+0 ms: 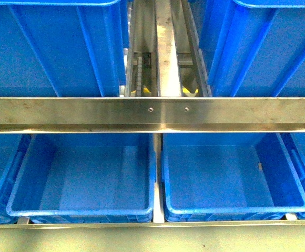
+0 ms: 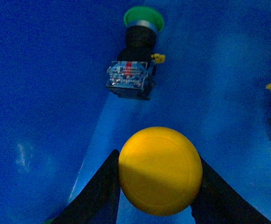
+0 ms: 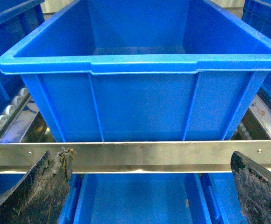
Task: Pick red and yellow buttons and place in box
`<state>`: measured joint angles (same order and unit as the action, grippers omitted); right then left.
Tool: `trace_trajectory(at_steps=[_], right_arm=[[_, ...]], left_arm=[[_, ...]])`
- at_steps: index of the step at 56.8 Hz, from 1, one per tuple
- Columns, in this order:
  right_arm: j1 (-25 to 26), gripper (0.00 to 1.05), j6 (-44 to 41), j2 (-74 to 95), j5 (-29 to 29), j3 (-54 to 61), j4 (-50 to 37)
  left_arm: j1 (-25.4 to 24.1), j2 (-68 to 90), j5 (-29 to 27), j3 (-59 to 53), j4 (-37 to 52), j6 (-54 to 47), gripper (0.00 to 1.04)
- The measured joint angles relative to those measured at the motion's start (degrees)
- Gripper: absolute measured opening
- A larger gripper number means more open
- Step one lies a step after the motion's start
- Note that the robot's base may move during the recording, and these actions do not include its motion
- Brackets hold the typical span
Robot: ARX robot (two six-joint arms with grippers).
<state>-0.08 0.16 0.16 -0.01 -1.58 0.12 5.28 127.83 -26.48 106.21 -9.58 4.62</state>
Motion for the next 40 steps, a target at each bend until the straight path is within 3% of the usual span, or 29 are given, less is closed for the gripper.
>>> trace_trajectory(at_steps=[24,34,40], right_arm=[[0.00,0.99,0.00,0.00,0.00,0.00,0.00],[0.00,0.99,0.00,0.00,0.02,0.00,0.00],[0.00,0.99,0.00,0.00,0.02,0.00,0.00]], left_arm=[[-0.13,-34.86,19.34,-23.71,16.68,7.80,0.33],[-3.23,-48.85,27.56,-38.93,22.60,9.53,0.33],[-5.90,-56.46,35.98,-48.78,26.73,12.31,0.33]])
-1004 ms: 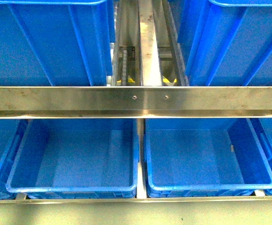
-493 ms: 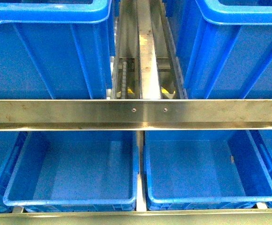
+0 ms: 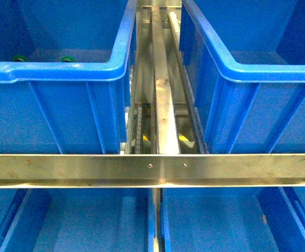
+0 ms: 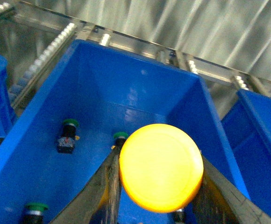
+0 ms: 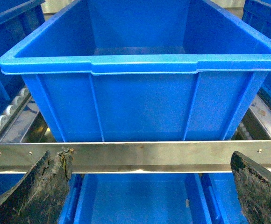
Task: Pick red and yellow buttons and place in box
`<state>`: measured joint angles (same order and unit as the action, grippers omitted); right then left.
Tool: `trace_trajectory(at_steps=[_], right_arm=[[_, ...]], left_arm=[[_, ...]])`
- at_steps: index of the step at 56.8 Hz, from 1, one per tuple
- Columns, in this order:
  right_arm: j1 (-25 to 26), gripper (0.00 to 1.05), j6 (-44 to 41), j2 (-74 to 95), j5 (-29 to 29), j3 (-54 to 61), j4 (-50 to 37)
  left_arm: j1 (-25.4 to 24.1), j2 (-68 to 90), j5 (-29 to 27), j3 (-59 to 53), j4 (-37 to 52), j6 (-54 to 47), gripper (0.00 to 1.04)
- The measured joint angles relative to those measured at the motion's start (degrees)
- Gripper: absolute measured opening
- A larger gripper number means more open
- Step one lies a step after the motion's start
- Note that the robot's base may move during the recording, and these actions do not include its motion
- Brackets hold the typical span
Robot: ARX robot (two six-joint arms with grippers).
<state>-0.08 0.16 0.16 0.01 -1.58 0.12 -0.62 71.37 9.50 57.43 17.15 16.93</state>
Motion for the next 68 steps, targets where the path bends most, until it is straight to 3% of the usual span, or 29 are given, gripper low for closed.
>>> trace_trajectory(at_steps=[9,20,37,54,68], right_arm=[[0.00,0.99,0.00,0.00,0.00,0.00,0.00],[0.00,0.99,0.00,0.00,0.00,0.00,0.00],[0.00,0.99,-0.02,0.00,-0.02,0.00,0.00],[0.00,0.99,0.00,0.00,-0.02,0.00,0.00],[0.00,0.99,0.00,0.00,0.00,0.00,0.00]], left_arm=[[-0.07,-8.74,18.80,-13.70,12.28,8.41,0.33],[7.65,-8.81,27.58,-15.54,24.17,26.01,0.33],[20.04,0.76,29.94,-15.47,40.15,42.56,0.33],[25.22,12.98,27.15,-10.47,46.75,47.21,0.33],[27.80,18.62,25.90,-4.07,45.07,47.32,0.33]])
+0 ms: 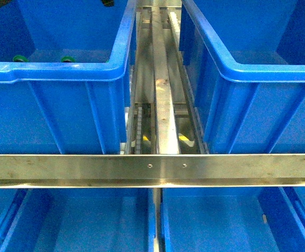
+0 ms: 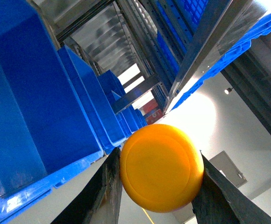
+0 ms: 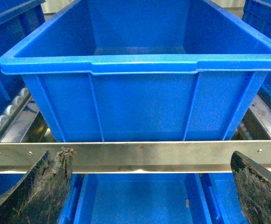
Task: Pick red and yellow buttons and place in box
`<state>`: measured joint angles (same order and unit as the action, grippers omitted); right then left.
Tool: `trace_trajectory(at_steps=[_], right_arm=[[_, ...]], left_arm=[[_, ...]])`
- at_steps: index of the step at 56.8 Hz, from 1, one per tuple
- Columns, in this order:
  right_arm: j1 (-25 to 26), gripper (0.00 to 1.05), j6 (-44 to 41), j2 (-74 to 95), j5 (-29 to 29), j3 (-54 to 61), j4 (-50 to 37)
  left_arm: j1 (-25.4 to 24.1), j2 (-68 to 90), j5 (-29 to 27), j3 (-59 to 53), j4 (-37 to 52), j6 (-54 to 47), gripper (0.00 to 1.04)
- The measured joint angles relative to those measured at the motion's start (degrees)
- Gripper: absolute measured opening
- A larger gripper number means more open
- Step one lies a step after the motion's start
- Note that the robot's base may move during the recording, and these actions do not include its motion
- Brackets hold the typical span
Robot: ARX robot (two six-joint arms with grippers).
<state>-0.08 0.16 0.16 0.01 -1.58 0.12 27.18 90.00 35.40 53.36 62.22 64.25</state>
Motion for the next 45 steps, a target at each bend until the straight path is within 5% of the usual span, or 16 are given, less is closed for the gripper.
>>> trace_trajectory(at_steps=[4,6,11,15,20,28,36,45], right_arm=[[-0.04,0.99,0.00,0.07,0.00,0.04,-0.11],[-1.62,0.99,-1.75,2.38,-6.67,0.70,-4.76],[-4.28,0.99,-7.48,20.22,-32.00,-0.13,-36.54],[-3.48,0.99,-9.31,31.45,-36.96,-2.03,-53.00],[-3.50,0.99,-10.10,36.79,-32.85,-6.78,-59.87],[0.85,0.99,-2.95,38.93,-23.06,-15.02,-51.17],[13.62,0.99,24.87,43.82,-6.32,-26.12,-33.51],[16.39,0.99,55.32,48.02,0.96,-33.35,-30.32]], left_arm=[[0.48,0.66,-0.31,1.38,-0.46,-0.11,0.33],[0.70,0.96,-0.57,2.16,-0.52,-0.15,0.33],[0.98,1.09,-0.87,3.08,-0.87,-0.50,0.33],[1.03,1.09,-0.70,3.19,-1.60,-0.92,0.33],[1.01,1.09,-0.90,3.19,-2.23,-1.22,0.33],[1.07,0.85,-0.92,3.19,-2.58,-1.64,0.33],[2.10,0.85,-0.98,3.41,-3.67,-2.64,0.33],[3.17,0.85,-1.77,4.15,-4.22,-3.41,0.33]])
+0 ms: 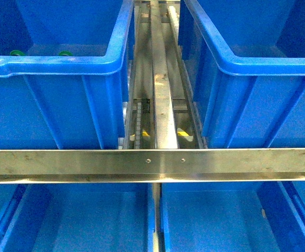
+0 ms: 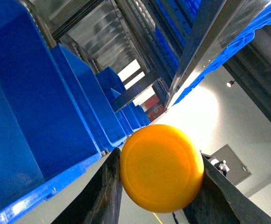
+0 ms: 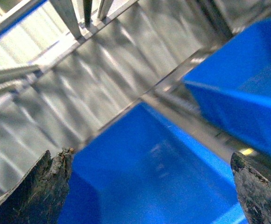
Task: Pick red and yellow buttons and place in box
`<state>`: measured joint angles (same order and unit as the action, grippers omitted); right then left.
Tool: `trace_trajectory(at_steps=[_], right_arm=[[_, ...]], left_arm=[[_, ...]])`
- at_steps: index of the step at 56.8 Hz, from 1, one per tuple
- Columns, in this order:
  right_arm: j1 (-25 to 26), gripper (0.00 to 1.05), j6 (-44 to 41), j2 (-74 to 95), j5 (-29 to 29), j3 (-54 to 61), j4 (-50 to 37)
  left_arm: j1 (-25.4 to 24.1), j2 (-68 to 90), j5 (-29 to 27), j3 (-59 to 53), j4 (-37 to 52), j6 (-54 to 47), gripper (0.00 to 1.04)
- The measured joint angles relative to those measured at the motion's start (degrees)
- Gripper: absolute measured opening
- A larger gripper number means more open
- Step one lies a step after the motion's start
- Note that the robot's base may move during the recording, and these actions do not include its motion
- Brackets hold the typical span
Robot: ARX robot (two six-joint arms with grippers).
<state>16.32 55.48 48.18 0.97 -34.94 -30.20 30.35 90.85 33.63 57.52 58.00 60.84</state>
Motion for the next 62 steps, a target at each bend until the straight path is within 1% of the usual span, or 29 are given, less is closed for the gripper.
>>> trace_trajectory(at_steps=[1,4,5,8,10,13,20,33,38,46,62], right_arm=[[-0.17,0.99,1.62,0.09,0.00,-0.24,0.00],[-1.70,0.99,10.67,0.50,-0.13,-1.03,-0.17],[-2.05,0.99,11.26,0.52,-0.17,-1.09,-0.20],[-4.66,0.99,17.66,0.66,-1.46,-1.11,-0.48],[-5.92,0.99,19.69,0.83,-1.90,-1.09,-0.61],[-9.51,0.99,23.50,1.46,-3.15,-1.03,-1.31],[-15.98,0.99,27.39,3.21,-5.01,-0.17,-1.99],[-29.90,0.99,27.04,7.34,-9.70,0.52,-4.02],[-33.33,0.99,25.38,8.81,-10.64,0.50,-5.42],[-36.24,0.99,22.82,10.38,-11.58,-0.63,-6.36],[-37.59,0.99,20.06,10.99,-12.44,-3.69,-6.54]], left_arm=[[0.15,0.00,-0.15,0.11,-0.07,-0.04,0.33],[0.59,0.00,-0.37,0.46,-0.31,-0.26,0.33],[0.74,0.00,-0.50,0.57,-0.37,-0.33,0.33],[1.03,0.00,-0.90,0.90,-0.63,-0.61,0.33],[1.16,0.00,-1.18,1.05,-0.70,-0.72,0.33],[1.40,0.00,-1.97,1.42,-0.87,-1.05,0.33],[2.16,0.02,-2.91,2.14,-1.03,-1.36,0.33],[3.43,0.72,-4.33,3.32,-1.07,-2.01,0.33],[3.63,1.55,-5.09,3.56,-1.66,-2.69,0.33],[3.72,3.39,-5.99,3.61,-2.12,-3.13,0.33],[4.72,5.53,-6.32,3.72,-2.10,-3.34,0.33]])
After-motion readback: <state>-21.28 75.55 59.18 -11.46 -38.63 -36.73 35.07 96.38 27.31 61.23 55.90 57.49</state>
